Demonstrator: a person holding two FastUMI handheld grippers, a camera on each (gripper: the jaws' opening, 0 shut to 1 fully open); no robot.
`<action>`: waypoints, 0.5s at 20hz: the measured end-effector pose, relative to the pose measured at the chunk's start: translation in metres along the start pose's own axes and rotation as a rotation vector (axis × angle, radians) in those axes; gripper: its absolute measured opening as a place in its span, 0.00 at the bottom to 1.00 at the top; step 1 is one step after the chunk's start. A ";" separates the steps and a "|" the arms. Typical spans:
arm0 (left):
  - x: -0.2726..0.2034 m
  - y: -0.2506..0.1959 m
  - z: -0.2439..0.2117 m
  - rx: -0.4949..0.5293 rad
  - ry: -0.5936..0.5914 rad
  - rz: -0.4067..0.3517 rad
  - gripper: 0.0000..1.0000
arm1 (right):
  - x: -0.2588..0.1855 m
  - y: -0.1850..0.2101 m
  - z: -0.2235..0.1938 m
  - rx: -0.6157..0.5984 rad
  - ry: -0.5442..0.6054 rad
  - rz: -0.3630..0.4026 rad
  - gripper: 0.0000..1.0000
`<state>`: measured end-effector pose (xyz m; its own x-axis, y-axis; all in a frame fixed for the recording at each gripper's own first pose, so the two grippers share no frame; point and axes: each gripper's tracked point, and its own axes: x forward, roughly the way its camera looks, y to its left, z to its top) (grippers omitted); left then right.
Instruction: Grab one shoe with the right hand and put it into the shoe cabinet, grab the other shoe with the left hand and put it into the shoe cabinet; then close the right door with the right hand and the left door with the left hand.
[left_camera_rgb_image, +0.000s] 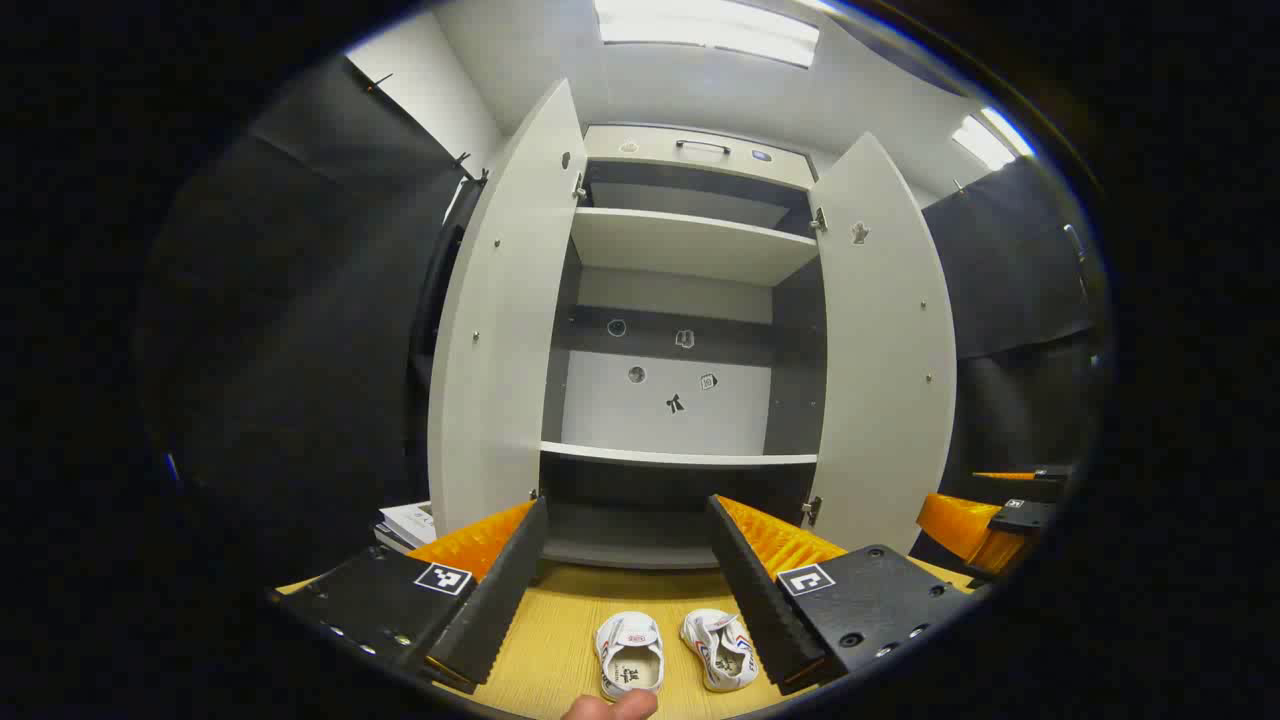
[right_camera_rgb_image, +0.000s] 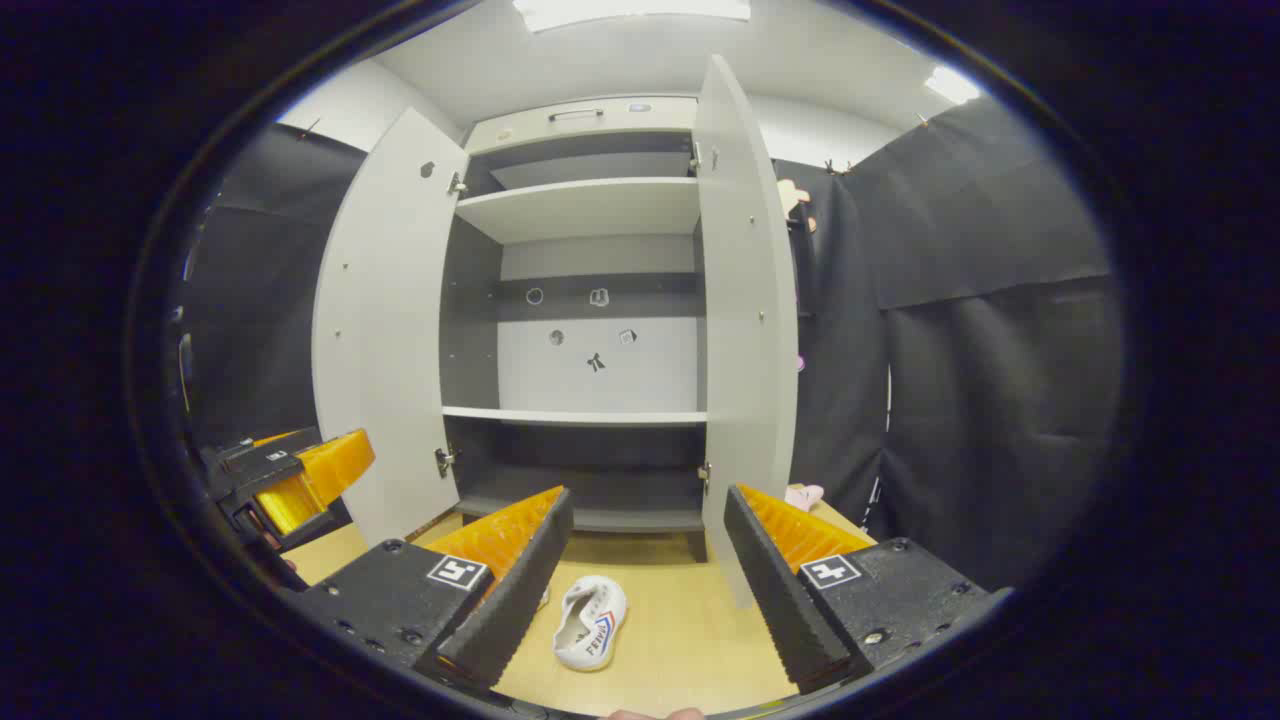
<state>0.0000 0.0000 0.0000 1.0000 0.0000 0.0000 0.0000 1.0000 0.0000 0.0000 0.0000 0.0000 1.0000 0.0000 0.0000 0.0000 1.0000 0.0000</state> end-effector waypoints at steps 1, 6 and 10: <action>0.000 0.002 0.002 0.005 -0.003 0.002 0.95 | 0.000 0.003 0.002 -0.004 -0.002 -0.005 0.99; 0.002 0.008 -0.001 0.025 -0.004 -0.001 0.95 | 0.001 0.013 0.003 -0.008 -0.003 -0.004 0.99; 0.003 0.008 -0.001 0.023 0.003 -0.004 0.95 | 0.000 0.014 0.005 -0.016 -0.008 -0.009 0.99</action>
<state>0.0035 0.0076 -0.0014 1.0000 -0.0044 -0.0034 0.0045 0.9997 0.0226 -0.0002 0.0144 0.0050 0.9999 -0.0088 0.0081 0.0089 0.9998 -0.0158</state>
